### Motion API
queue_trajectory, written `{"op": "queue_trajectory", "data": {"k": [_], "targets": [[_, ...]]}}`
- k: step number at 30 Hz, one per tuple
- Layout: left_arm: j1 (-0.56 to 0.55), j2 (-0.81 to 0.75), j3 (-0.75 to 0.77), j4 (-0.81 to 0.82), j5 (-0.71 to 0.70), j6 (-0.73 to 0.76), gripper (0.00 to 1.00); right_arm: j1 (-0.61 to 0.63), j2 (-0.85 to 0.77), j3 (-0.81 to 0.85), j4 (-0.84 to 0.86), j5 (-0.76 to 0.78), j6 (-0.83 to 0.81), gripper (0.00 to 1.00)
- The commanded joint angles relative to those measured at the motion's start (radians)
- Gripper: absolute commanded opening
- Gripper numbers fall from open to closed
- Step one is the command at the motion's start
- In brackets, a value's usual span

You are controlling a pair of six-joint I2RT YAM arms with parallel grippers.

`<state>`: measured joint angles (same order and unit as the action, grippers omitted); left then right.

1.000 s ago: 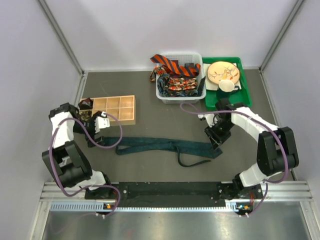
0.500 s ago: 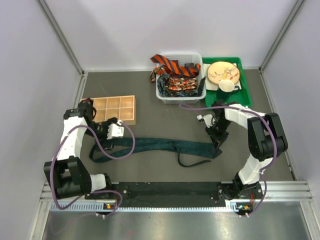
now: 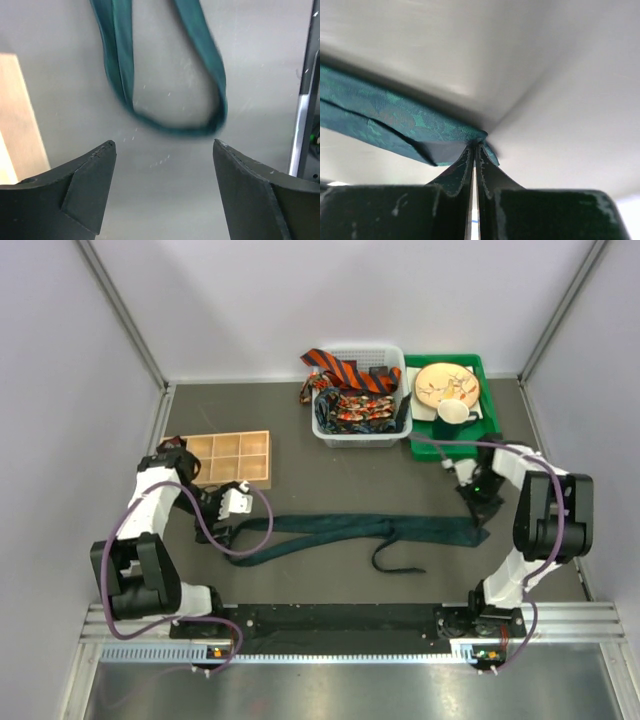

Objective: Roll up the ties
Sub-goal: Flatten out the tie at the center of the board.

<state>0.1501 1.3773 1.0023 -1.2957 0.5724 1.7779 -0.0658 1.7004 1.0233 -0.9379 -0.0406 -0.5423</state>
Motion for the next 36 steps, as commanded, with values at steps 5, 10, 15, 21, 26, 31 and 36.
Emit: {"op": "queue_trajectory", "data": {"k": [5, 10, 15, 21, 26, 31, 36], "targets": [[-0.145, -0.024, -0.024, 0.058, 0.093, -0.182, 0.81, -0.184, 0.038, 0.119, 0.028, 0.197, -0.200, 0.01], [-0.338, -0.060, -0.048, 0.084, 0.130, -0.316, 0.83, -0.178, -0.083, 0.227, -0.181, -0.057, -0.226, 0.76], [-0.426, -0.113, -0.129, 0.228, 0.136, -0.471, 0.82, 0.050, -0.301, 0.186, -0.297, -0.286, -0.203, 0.76], [-0.159, -0.048, -0.077, 0.277, 0.351, -0.701, 0.82, 0.572, -0.493, -0.029, -0.129, -0.285, -0.041, 0.70], [-0.029, -0.006, -0.001, 0.274, 0.396, -0.724, 0.86, 0.874, -0.513, -0.097, -0.072, -0.275, -0.088, 0.74], [0.000, -0.024, -0.008, 0.294, 0.368, -0.749, 0.84, 1.033, -0.481, -0.089, -0.087, -0.340, -0.145, 0.68], [0.003, -0.090, -0.063, 0.363, 0.368, -0.785, 0.85, 1.195, -0.459, -0.150, -0.012, -0.343, -0.111, 0.69]]}}
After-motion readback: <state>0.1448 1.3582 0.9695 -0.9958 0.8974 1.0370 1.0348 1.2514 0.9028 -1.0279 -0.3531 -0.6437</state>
